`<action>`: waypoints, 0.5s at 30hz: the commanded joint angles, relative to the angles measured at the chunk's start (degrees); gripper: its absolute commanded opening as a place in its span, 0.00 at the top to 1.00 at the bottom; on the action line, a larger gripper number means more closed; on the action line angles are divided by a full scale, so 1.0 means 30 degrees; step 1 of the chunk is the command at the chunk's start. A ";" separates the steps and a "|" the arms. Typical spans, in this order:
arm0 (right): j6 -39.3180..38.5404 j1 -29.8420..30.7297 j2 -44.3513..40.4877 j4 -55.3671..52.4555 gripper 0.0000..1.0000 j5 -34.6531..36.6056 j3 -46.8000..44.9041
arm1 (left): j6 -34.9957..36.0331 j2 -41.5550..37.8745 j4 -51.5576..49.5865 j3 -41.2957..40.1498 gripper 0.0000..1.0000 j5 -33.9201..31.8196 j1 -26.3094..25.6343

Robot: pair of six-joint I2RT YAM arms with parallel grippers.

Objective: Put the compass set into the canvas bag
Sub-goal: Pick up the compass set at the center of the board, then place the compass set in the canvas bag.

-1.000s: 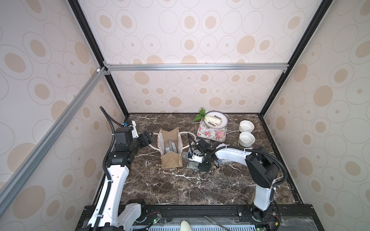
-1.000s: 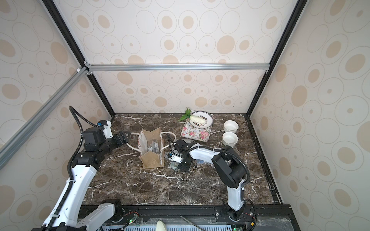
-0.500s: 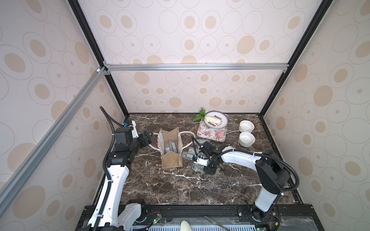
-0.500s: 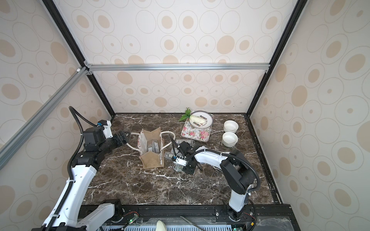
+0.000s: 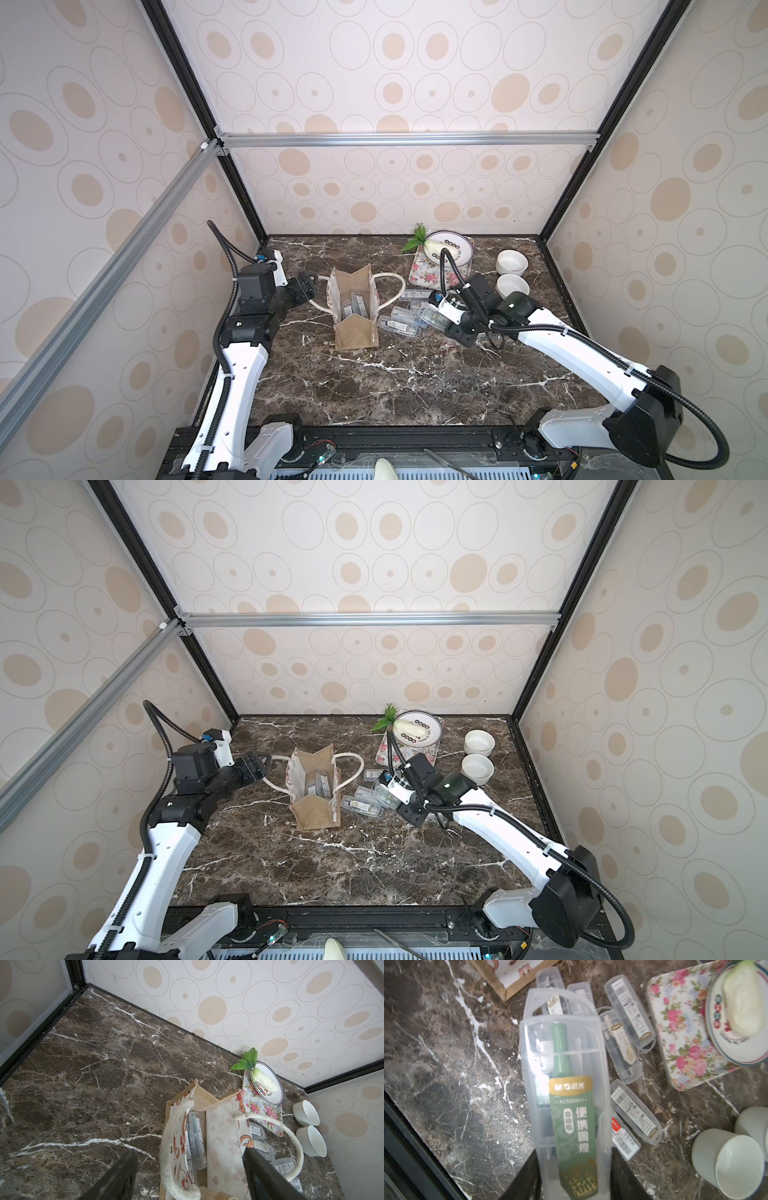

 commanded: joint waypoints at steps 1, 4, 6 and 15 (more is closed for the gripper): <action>0.1284 -0.0010 0.0114 -0.0938 0.58 -0.0138 0.1846 | 0.0379 0.0080 0.0191 0.0640 0.19 0.0176 -0.0117; 0.2436 0.0083 0.1194 -0.1147 0.57 -0.1008 0.4071 | 0.0407 0.0005 0.0131 0.0494 0.19 0.0171 -0.0094; 0.3170 0.0360 0.2040 -0.0789 0.57 -0.1530 0.5419 | 0.0483 -0.0070 0.0000 0.0433 0.19 0.0121 -0.0105; 0.5054 0.3162 0.8396 0.0620 0.56 -0.2269 1.1792 | 0.0526 -0.0137 -0.0076 0.0279 0.19 0.0032 -0.0101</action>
